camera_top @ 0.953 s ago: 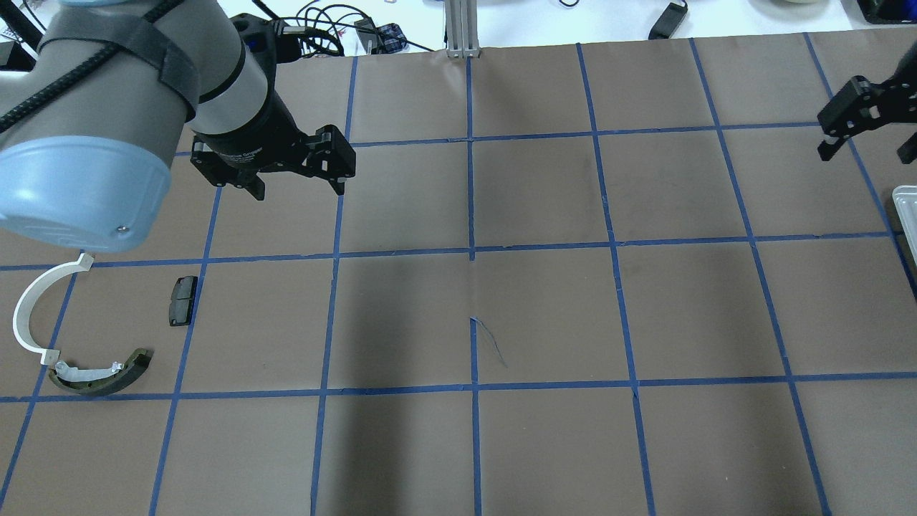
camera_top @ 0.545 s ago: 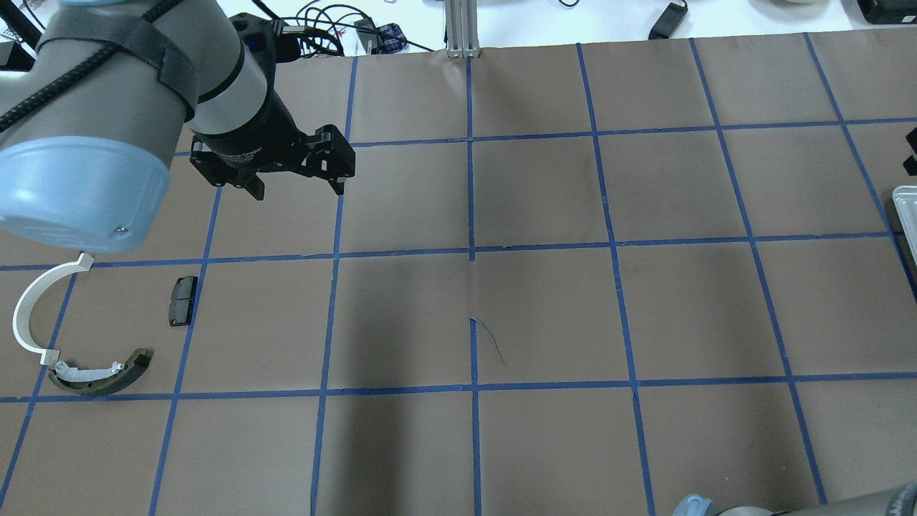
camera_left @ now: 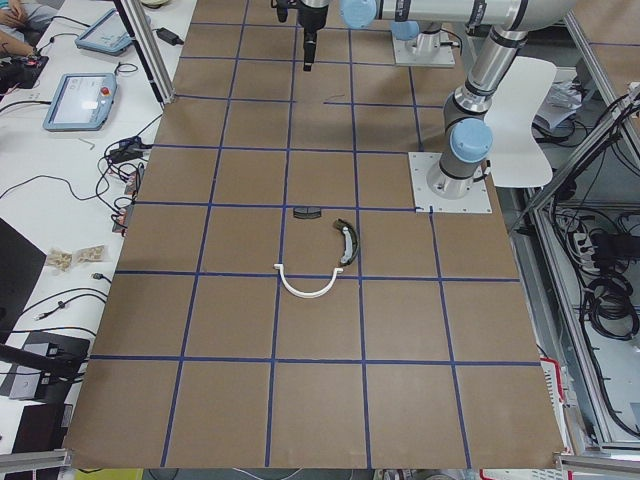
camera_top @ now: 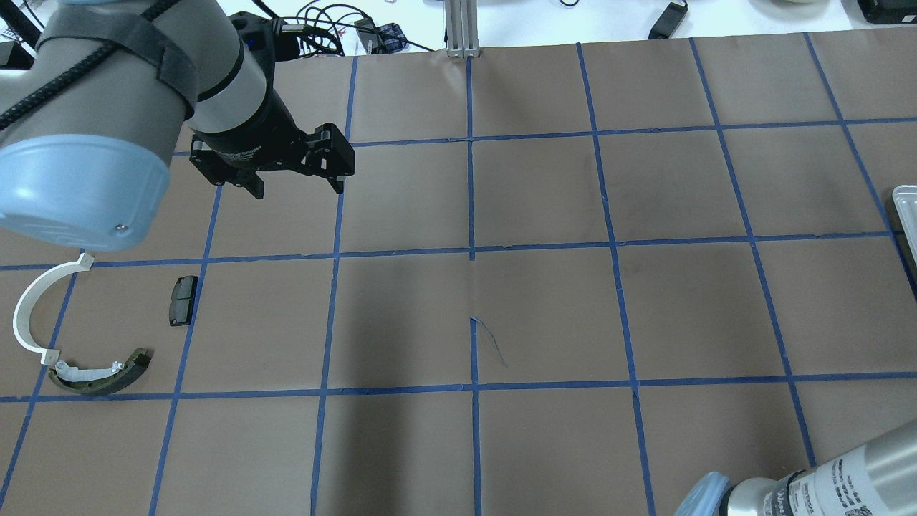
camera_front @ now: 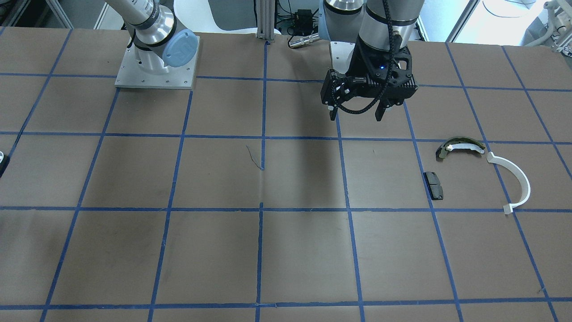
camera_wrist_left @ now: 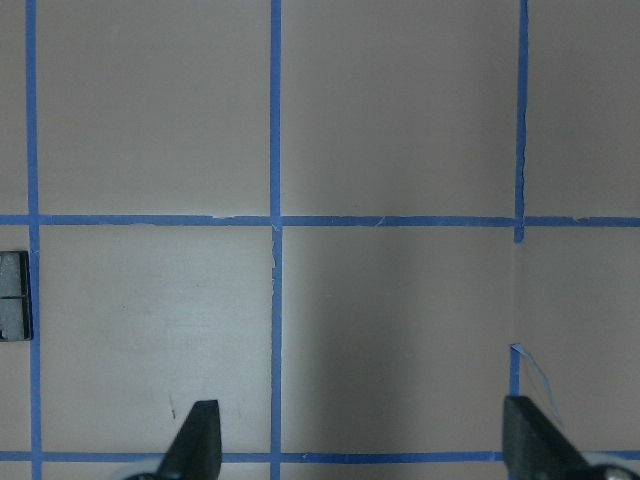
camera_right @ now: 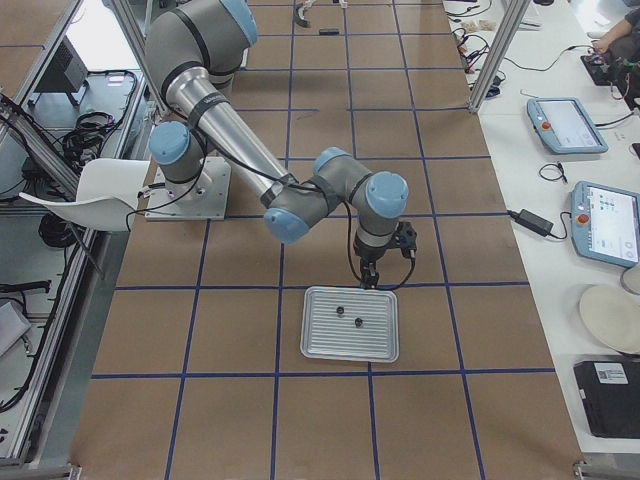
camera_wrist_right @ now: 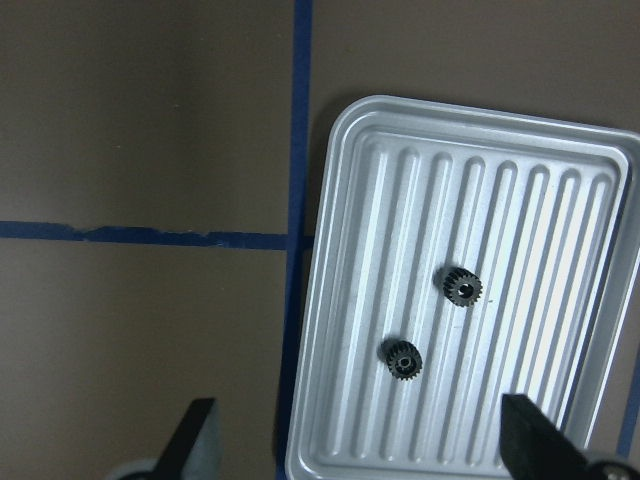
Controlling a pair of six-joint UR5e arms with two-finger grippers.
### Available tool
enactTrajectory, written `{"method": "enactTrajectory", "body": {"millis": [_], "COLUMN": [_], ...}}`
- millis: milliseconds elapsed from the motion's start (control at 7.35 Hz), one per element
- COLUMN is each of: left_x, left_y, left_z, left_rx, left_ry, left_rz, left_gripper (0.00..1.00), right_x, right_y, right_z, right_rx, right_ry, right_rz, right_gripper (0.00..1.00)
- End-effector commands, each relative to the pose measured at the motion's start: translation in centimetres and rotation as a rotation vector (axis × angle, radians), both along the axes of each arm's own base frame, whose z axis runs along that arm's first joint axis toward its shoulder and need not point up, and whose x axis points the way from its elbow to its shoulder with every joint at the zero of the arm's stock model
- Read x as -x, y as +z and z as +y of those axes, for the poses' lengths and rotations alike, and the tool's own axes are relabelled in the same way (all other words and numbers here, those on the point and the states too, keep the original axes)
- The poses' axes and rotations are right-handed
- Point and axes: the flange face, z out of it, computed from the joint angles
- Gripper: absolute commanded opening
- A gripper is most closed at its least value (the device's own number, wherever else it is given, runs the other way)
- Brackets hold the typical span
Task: Place bearing gear from tray to pile
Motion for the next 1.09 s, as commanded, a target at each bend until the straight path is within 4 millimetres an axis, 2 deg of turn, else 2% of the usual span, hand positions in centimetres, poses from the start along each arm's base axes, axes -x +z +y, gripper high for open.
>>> {"method": "enactTrajectory", "body": {"millis": [0, 136, 272, 545, 817, 953], "left_x": [0.1, 0.0, 0.1, 0.1, 0.0, 0.1], "left_y": [0.0, 0.0, 0.0, 0.0, 0.0, 0.0], "left_z": [0.0, 0.0, 0.0, 0.0, 0.0, 0.0], "left_rx": [-0.001, -0.001, -0.001, -0.001, -0.001, -0.001], "left_ry": [-0.002, 0.000, -0.002, -0.002, 0.000, -0.002], "left_rz": [0.000, 0.000, 0.000, 0.000, 0.000, 0.000], "left_gripper": [1.00, 1.00, 1.00, 1.00, 1.00, 1.00], "right_x": [3.4, 4.1, 5.1, 5.9, 6.4, 6.9], "right_y": [-4.1, -5.6, -6.9, -9.0, -10.3, -10.7], "right_z": [-1.4, -2.0, -1.6, -1.3, -1.4, -1.1], "right_rx": [-0.007, -0.018, -0.029, -0.050, -0.046, -0.049], "right_ry": [-0.003, -0.001, -0.015, -0.025, -0.029, -0.036], "right_rz": [-0.007, -0.016, -0.028, -0.040, -0.034, -0.039], "right_gripper": [1.00, 1.00, 1.00, 0.97, 0.96, 0.88]}}
